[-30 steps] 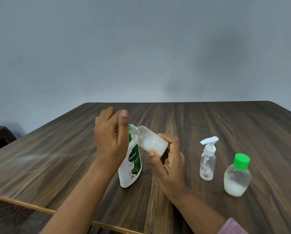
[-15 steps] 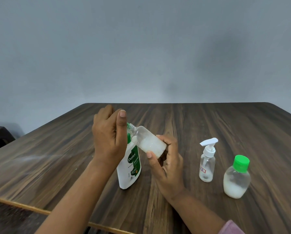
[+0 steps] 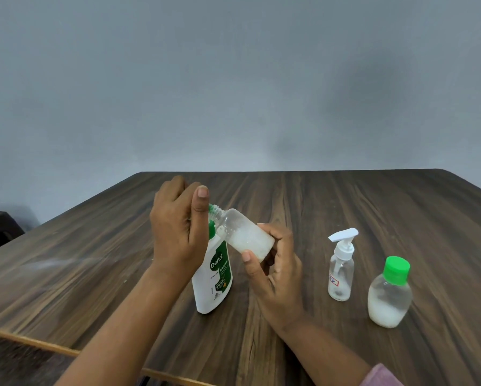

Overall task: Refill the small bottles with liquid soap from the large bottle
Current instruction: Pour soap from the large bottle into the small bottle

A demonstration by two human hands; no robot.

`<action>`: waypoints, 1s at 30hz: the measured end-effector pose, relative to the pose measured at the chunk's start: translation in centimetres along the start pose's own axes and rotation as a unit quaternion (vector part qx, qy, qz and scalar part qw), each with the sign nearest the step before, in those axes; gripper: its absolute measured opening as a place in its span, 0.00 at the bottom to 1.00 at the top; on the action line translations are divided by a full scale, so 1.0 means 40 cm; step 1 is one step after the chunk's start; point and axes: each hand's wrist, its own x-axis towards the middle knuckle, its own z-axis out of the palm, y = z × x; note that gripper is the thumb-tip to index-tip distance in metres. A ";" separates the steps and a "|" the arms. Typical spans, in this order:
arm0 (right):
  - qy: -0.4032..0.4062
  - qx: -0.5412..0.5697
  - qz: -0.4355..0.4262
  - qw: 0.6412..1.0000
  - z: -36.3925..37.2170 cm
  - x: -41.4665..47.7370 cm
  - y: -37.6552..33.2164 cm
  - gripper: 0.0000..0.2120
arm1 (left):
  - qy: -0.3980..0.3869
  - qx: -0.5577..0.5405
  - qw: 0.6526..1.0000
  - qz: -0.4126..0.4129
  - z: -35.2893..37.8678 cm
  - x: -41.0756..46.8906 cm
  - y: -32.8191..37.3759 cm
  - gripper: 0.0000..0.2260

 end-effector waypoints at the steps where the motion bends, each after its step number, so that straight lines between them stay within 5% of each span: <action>1: 0.001 -0.002 0.000 1.000 0.000 0.000 0.001 0.18 | 0.007 -0.001 1.000 -0.005 0.001 -0.005 0.000 0.22; 30: 0.000 0.015 0.010 1.000 -0.003 -0.003 -0.002 0.19 | 0.013 0.013 1.000 0.006 0.004 -0.024 0.000 0.27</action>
